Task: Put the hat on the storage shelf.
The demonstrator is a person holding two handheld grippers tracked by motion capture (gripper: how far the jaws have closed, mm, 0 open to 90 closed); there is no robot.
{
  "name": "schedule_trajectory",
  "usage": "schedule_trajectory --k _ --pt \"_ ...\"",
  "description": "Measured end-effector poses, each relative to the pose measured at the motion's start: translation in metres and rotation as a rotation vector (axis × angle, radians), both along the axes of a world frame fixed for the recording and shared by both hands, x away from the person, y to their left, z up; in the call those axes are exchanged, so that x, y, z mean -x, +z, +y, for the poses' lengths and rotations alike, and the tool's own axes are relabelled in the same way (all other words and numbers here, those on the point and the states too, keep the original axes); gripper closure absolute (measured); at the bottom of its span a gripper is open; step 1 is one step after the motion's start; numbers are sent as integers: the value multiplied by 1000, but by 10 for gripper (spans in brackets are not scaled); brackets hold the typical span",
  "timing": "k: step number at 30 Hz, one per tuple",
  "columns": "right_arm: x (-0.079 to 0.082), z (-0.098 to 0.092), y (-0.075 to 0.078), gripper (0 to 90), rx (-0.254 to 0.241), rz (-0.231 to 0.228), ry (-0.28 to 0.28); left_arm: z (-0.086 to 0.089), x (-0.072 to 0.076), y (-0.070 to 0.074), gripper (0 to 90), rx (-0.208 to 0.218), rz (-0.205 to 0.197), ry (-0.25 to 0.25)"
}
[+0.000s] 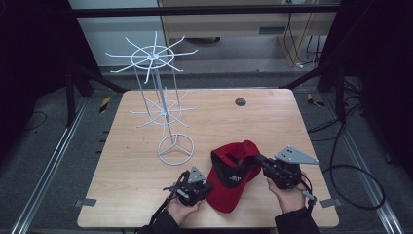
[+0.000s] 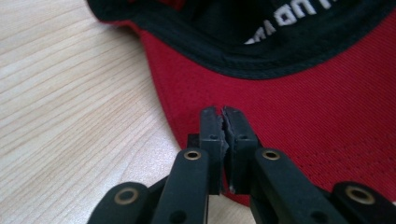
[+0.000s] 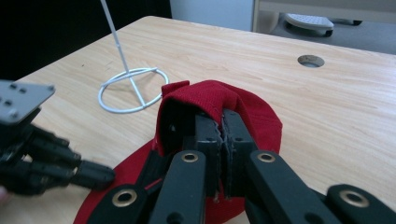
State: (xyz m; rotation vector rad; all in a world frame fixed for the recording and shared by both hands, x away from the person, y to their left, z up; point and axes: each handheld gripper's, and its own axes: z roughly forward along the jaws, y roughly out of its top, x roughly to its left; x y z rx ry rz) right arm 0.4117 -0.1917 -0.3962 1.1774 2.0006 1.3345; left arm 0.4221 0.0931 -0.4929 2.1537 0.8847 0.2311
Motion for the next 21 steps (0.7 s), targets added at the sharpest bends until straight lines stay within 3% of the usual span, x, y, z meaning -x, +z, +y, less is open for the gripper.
schedule_trajectory --k 3,7,11,14,15,17,21 --pt "1 2 -2 879 19 -1 -13 2 0 5 850 30 -13 9" --pt "1 0 -7 879 26 15 -22 3 2 18 781 35 -76 12" --pt "1 -2 -6 879 19 18 -28 3 0 35 632 46 -176 14" --pt "1 -1 -5 879 17 17 -29 0 -3 43 550 67 -200 4" --pt "1 -1 -5 879 15 18 -29 -5 -5 49 520 76 -227 -3" --pt "0 -1 -4 879 17 17 -26 -12 -8 54 477 80 -249 -14" --pt "-1 0 -4 879 15 20 -24 -24 -12 60 423 84 -251 -25"
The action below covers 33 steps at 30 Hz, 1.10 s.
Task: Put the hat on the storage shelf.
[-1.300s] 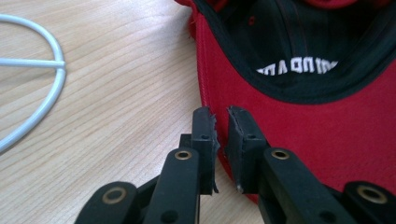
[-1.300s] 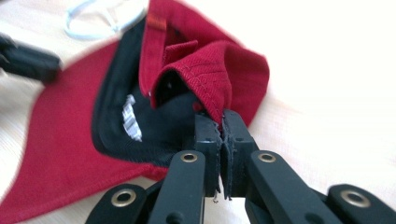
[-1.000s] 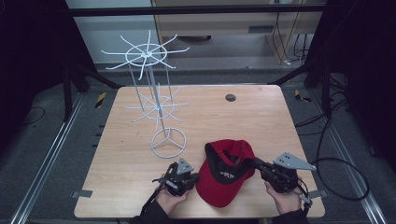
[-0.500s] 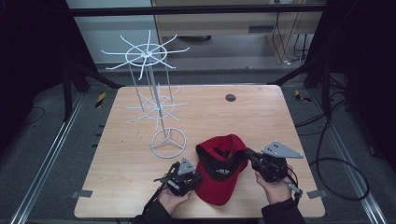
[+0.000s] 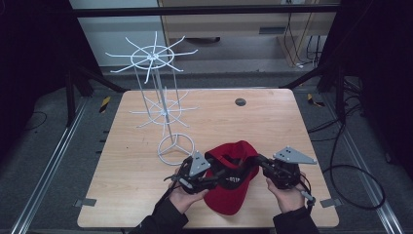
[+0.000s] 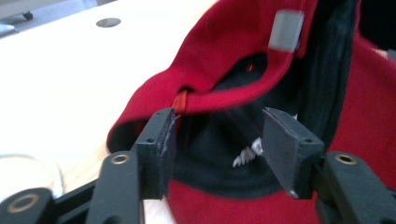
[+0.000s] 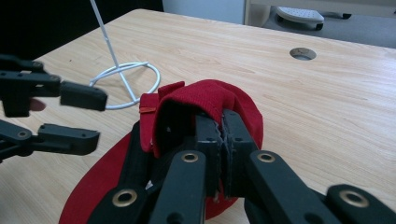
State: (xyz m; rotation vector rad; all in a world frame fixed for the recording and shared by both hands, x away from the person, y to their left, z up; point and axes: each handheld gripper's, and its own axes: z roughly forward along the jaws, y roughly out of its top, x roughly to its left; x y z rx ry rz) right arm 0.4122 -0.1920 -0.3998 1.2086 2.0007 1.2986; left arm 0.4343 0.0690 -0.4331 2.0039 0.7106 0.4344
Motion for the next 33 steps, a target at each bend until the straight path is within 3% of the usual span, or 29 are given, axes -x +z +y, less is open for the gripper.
schedule_trajectory --k 6,12,19,20,21,25,33 --pt "-1 2 2 879 5 4 5 -35 -4 2 349 -10 14 -40" --pt "-1 2 2 878 5 5 13 -54 -8 2 371 -6 23 -47" --pt "-1 2 3 877 11 12 27 -60 -16 3 578 16 51 -33" --pt "-1 2 2 877 14 12 30 -60 -19 4 649 18 81 -47" --pt "-2 2 2 876 17 8 30 -61 -20 4 702 14 83 -45" --pt "-3 1 0 874 14 19 29 -63 -23 8 726 -9 97 -47" --pt "-3 -3 -1 818 -2 22 36 -52 -27 22 753 27 99 -33"
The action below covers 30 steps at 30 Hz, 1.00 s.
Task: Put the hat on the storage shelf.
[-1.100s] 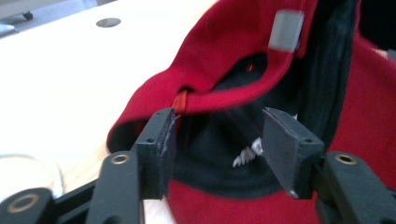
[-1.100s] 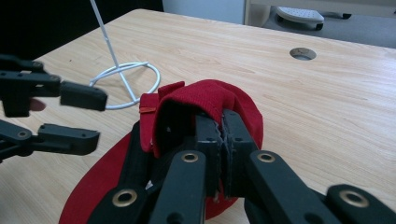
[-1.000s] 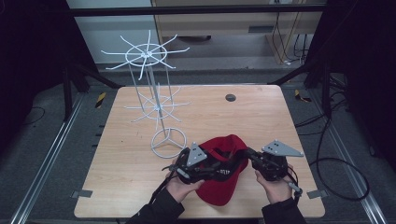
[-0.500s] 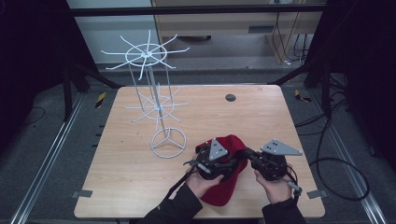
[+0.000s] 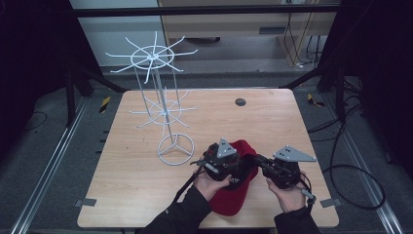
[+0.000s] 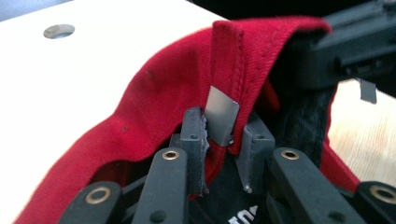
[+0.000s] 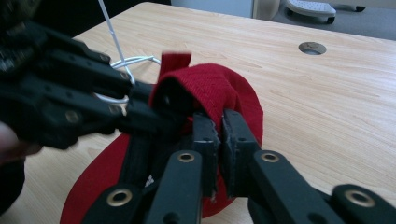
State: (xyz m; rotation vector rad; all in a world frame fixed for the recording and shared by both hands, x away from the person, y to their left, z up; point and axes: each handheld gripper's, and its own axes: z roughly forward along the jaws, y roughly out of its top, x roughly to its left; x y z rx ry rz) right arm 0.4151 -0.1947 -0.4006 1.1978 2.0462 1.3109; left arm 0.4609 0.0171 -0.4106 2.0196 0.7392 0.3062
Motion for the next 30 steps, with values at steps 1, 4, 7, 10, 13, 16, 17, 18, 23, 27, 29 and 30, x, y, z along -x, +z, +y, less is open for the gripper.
schedule_trajectory --k 1,4,7,10,13,16,17,18,23,27,29,30 --pt "0 -1 0 772 -9 2 7 6 -2 5 765 8 -5 9" --pt "1 1 -1 680 -21 -10 27 11 -4 10 786 21 -6 16" --pt "3 4 0 608 -21 -14 51 17 -7 20 794 27 -23 22" --pt "8 6 1 528 -17 -16 56 17 -8 26 797 33 -31 24" --pt "13 7 1 408 -27 -17 51 16 -9 30 799 38 -39 31" --pt "18 6 0 333 -49 -16 50 15 -13 33 799 41 -40 39" --pt "19 7 0 300 -56 -11 52 14 -14 34 799 37 -42 44" --pt "20 8 -2 274 -67 -1 51 14 -16 35 799 32 -45 47" --pt "24 16 -11 232 -78 31 67 12 -22 37 800 22 -46 64" --pt "24 28 -24 218 -74 88 81 11 -30 39 800 14 -54 78" --pt "24 32 -30 228 -64 115 86 10 -31 40 800 16 -50 87" --pt "24 34 -32 233 -60 129 86 10 -31 41 800 9 -53 86"
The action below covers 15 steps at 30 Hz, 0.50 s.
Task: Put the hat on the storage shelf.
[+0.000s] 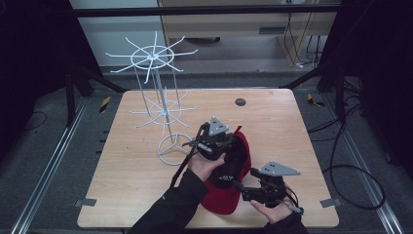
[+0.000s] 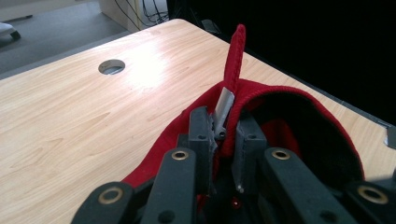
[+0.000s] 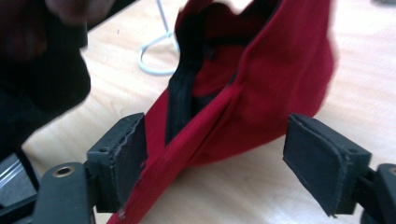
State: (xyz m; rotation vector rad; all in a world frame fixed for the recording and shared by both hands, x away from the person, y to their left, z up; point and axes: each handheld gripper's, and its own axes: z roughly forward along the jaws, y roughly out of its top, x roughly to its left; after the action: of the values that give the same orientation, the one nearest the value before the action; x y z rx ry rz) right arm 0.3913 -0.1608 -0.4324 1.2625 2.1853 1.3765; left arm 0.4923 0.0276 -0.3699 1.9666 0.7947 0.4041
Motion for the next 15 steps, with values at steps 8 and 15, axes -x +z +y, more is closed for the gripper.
schedule_trajectory --k 8,15 --pt "2 0 -7 623 -5 96 39 -1 -3 9 800 -2 -20 4" --pt "-1 -7 -4 844 13 95 -24 0 4 26 801 33 -52 -10"
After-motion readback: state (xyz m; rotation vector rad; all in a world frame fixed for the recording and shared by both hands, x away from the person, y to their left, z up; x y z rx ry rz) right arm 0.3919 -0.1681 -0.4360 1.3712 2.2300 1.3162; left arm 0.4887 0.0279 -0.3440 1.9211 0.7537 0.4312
